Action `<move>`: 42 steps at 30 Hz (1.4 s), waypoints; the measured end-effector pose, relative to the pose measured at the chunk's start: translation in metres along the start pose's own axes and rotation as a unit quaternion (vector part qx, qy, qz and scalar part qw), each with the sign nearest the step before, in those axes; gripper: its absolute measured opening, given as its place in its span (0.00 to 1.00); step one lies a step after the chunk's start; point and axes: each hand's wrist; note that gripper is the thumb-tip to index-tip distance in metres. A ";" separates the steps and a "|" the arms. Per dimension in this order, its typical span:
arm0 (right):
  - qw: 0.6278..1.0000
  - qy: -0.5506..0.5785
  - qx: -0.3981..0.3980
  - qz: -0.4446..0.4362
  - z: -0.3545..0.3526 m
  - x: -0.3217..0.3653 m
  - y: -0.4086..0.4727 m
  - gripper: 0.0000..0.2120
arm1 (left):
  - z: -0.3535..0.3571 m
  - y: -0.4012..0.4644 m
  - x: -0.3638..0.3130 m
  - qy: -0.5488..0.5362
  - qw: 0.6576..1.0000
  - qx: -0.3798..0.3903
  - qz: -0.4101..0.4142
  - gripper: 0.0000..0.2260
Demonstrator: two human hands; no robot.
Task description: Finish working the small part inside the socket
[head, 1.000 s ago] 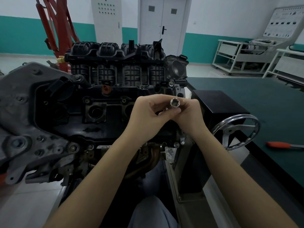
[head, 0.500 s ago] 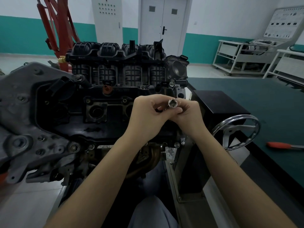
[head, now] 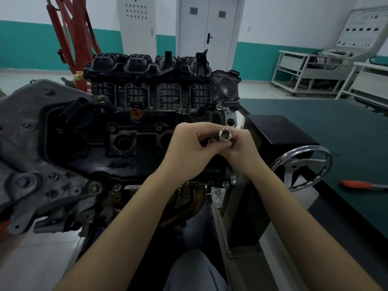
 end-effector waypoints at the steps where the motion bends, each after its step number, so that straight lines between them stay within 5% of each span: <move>1: 1.000 -0.011 0.005 -0.005 0.000 0.000 0.000 0.16 | -0.001 0.000 -0.001 -0.012 1.000 0.017 0.000 0.11; 9: 1.000 -0.002 -0.021 -0.010 -0.001 0.002 0.001 0.12 | 0.002 0.001 -0.001 0.022 0.999 -0.037 0.014 0.09; 15: 0.999 -0.022 -0.025 -0.020 -0.001 -0.002 -0.001 0.18 | 0.000 0.002 -0.004 -0.047 0.998 0.030 -0.005 0.13; 20: 1.000 0.006 -0.027 -0.003 -0.001 -0.003 0.000 0.12 | 0.001 0.003 -0.005 0.007 0.999 -0.035 -0.001 0.09; 26: 1.000 -0.006 -0.025 -0.013 -0.001 -0.002 -0.001 0.17 | -0.003 0.004 -0.006 -0.053 0.997 0.048 -0.002 0.14; 32: 1.000 0.015 -0.024 -0.004 -0.003 -0.001 -0.002 0.14 | 0.002 0.004 -0.005 0.024 0.999 -0.029 0.005 0.10; 37: 1.000 -0.023 -0.006 -0.017 -0.005 0.000 -0.003 0.14 | -0.001 0.004 -0.005 -0.038 0.997 0.064 -0.003 0.13; 42: 0.999 0.005 -0.024 -0.020 -0.002 -0.003 -0.001 0.13 | 0.004 0.002 -0.006 0.034 0.999 -0.017 -0.003 0.10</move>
Point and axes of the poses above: each hand's wrist, its own y-axis towards the middle knuckle, its own z-axis out of the palm, x = y × z, and after that the axes turned 5 degrees about -z, right-handed
